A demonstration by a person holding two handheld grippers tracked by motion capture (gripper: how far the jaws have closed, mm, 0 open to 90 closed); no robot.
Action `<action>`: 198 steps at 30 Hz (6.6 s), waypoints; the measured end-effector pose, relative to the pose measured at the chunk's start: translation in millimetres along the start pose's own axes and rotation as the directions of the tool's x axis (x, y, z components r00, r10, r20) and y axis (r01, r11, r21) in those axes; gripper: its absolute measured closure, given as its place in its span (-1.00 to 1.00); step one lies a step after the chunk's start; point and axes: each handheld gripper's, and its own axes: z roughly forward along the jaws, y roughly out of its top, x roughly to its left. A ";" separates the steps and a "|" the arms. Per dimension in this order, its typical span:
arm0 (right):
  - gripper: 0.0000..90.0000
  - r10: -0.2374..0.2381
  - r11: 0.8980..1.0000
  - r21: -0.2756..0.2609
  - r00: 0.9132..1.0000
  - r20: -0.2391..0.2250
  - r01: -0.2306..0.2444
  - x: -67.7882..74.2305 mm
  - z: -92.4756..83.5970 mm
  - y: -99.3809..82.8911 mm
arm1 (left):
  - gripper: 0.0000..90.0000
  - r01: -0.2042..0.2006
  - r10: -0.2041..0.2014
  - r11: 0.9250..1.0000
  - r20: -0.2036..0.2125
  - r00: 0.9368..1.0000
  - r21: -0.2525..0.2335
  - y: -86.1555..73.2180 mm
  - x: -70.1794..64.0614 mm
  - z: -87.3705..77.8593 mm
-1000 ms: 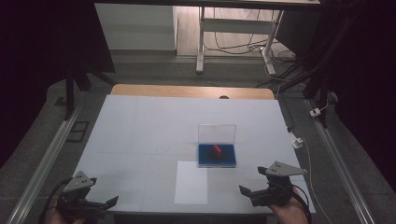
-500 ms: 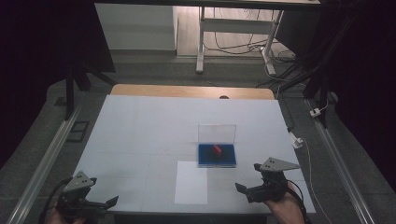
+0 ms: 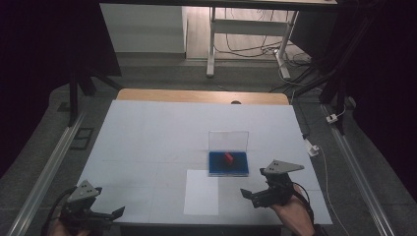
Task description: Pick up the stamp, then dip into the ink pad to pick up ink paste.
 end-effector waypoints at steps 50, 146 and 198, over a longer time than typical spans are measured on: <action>-1.00 -0.038 0.992 0.126 0.996 0.081 0.027 -28.8 96.5 50.7 | -1.00 -0.005 0.005 1.000 0.000 1.000 0.008 0.9 0.3 1.3; 0.78 -0.168 0.965 0.201 0.986 -0.018 0.168 -27.4 112.7 63.6 | -1.00 -0.026 0.026 1.000 0.005 1.000 0.014 1.6 -1.5 2.0; 0.78 -0.130 0.979 0.159 0.992 0.006 0.127 -25.6 109.8 63.1 | -1.00 -0.024 0.024 0.999 0.005 1.000 0.023 2.2 -1.2 3.0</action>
